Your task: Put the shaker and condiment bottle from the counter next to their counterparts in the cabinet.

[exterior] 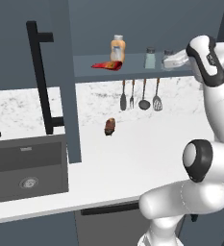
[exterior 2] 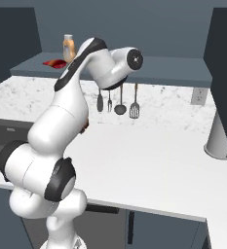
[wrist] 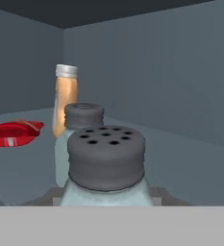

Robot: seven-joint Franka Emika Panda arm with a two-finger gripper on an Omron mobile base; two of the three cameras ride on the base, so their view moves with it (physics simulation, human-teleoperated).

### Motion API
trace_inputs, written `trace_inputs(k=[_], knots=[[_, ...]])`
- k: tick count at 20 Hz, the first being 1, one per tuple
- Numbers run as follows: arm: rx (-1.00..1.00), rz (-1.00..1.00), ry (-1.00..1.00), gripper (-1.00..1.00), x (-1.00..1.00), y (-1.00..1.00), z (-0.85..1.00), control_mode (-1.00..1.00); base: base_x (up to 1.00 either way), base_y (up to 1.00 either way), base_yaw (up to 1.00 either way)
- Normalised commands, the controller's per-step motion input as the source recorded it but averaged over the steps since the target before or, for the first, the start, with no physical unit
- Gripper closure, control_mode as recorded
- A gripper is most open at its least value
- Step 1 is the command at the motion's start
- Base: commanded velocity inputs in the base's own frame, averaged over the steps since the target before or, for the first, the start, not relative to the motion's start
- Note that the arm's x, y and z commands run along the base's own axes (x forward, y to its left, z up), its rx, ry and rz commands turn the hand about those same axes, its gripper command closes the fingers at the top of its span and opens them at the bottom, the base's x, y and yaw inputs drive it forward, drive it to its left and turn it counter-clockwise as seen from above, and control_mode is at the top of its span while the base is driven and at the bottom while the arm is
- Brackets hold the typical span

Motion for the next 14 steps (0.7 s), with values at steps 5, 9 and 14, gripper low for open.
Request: trace_inputs(k=[5,9,14], knots=[[0.0,0.04,0.0,1.0,0.09,0.02,-0.06,-1.0,0.0,0.0,0.0],[0.0,0.05,-0.01,1.0,0.13,0.0,-0.08,-1.0,0.0,0.0,0.0],[0.0,0.04,-0.02,1.0,0.26,0.07,-0.09,-1.0,0.0,0.0,0.0]])
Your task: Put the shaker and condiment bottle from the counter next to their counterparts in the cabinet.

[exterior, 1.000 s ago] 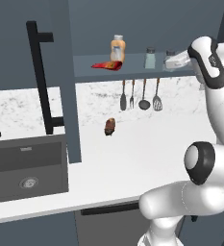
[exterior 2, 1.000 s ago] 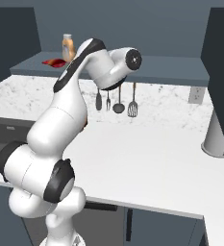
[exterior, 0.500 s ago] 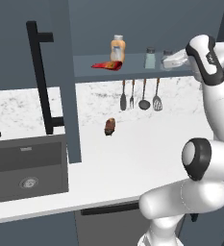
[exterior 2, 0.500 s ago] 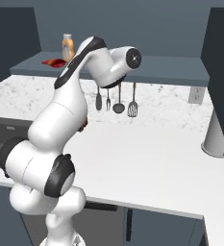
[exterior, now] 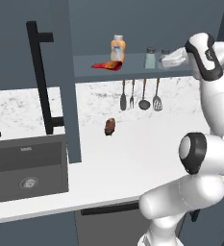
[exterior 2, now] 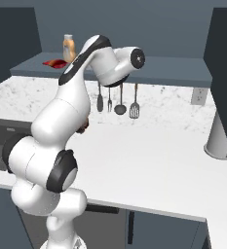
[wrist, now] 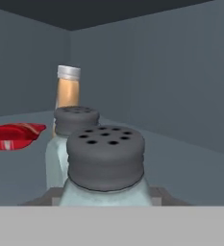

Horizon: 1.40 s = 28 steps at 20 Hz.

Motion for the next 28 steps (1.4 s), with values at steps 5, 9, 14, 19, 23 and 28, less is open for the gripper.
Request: trace_inputs(k=[5,9,14,19,23,28], knots=[[0.0,0.05,-0.02,-1.0,0.17,0.05,-0.12,-1.0,0.0,0.0,0.0],[0.0,0.01,-0.01,-1.0,-0.04,-0.11,0.02,-1.0,0.0,0.0,0.0],[0.0,0.0,0.0,-1.0,0.0,-0.12,0.29,-1.0,0.0,0.0,0.0],[0.01,0.0,0.0,-1.0,-0.17,-0.15,0.27,-1.0,0.0,0.0,0.0],[0.02,0.0,0.0,-1.0,-0.49,-0.19,0.27,-1.0,0.0,0.0,0.0],[0.03,0.0,-0.01,-1.0,-0.75,-0.09,0.17,-1.0,0.0,0.0,0.0]])
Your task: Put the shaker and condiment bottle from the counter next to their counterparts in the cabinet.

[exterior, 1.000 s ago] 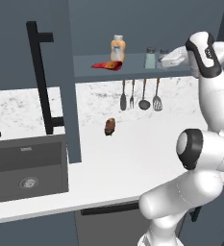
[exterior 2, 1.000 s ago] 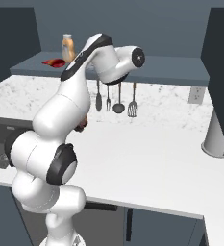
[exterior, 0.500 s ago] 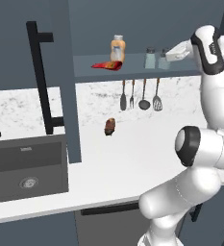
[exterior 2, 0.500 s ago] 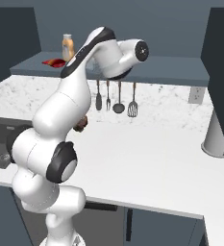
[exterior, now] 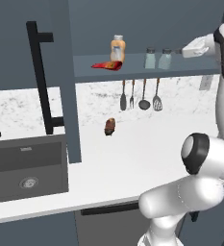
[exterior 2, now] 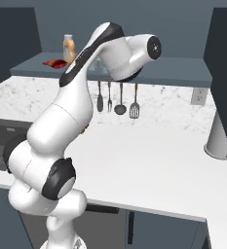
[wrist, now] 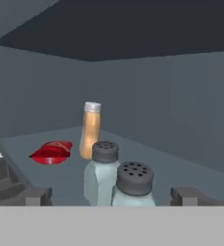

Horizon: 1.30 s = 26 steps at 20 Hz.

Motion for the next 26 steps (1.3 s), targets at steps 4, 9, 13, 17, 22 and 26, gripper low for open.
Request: trace_inputs(k=[4,9,13,17,22,26], knots=[[0.05,-0.02,-0.07,-1.0,-0.95,0.0,0.05,-1.0,0.0,0.0,0.0],[0.01,-0.06,-0.01,-1.0,-0.82,0.04,0.08,-1.0,0.0,0.0,0.0],[0.0,-0.17,0.0,-1.0,-0.71,0.29,0.09,-1.0,0.0,0.0,0.0],[0.0,-0.21,0.0,-1.0,-0.75,0.34,0.04,-1.0,0.0,0.0,0.0],[0.0,-0.17,-0.01,-1.0,-0.95,0.14,0.0,-1.0,0.0,0.0,0.0],[0.0,-0.1,-0.02,-1.0,-0.95,0.08,0.0,-1.0,0.0,0.0,0.0]])
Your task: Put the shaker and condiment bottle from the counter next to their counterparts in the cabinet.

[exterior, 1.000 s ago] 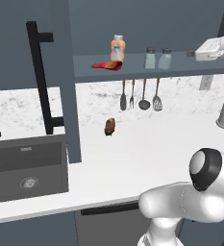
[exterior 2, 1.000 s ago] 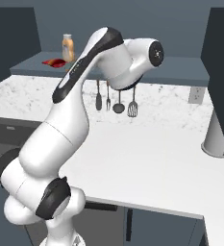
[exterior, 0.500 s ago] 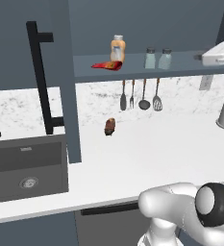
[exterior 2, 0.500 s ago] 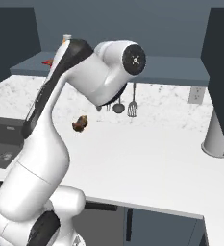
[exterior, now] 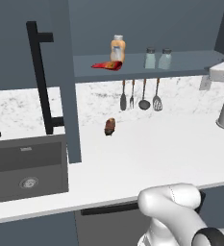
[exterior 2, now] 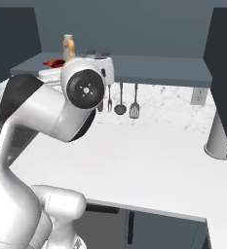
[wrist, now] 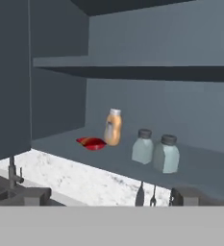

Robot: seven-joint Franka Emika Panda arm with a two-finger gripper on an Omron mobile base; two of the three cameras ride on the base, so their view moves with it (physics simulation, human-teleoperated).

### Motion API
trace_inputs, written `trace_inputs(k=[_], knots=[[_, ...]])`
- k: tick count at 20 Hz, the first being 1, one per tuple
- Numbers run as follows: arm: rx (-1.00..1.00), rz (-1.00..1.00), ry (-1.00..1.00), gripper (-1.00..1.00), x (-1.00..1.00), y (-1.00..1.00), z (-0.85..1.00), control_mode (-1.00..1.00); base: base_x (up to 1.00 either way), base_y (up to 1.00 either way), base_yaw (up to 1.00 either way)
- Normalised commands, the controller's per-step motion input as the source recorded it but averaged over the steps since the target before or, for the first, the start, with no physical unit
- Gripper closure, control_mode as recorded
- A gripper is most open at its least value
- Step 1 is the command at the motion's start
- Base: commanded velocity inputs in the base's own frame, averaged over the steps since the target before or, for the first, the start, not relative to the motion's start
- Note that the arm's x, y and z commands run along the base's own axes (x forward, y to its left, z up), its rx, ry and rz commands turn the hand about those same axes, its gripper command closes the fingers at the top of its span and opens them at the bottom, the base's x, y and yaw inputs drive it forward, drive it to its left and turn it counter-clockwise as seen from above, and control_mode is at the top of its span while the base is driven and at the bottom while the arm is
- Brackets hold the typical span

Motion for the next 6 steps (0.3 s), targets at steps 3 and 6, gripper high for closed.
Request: trace_inputs(k=[3,6], knots=[[0.0,-0.08,0.0,-1.0,-0.85,0.14,0.0,-1.0,0.0,0.0,0.0],[0.0,-0.07,0.0,-1.0,-0.81,0.14,0.0,-1.0,0.0,0.0,0.0]])
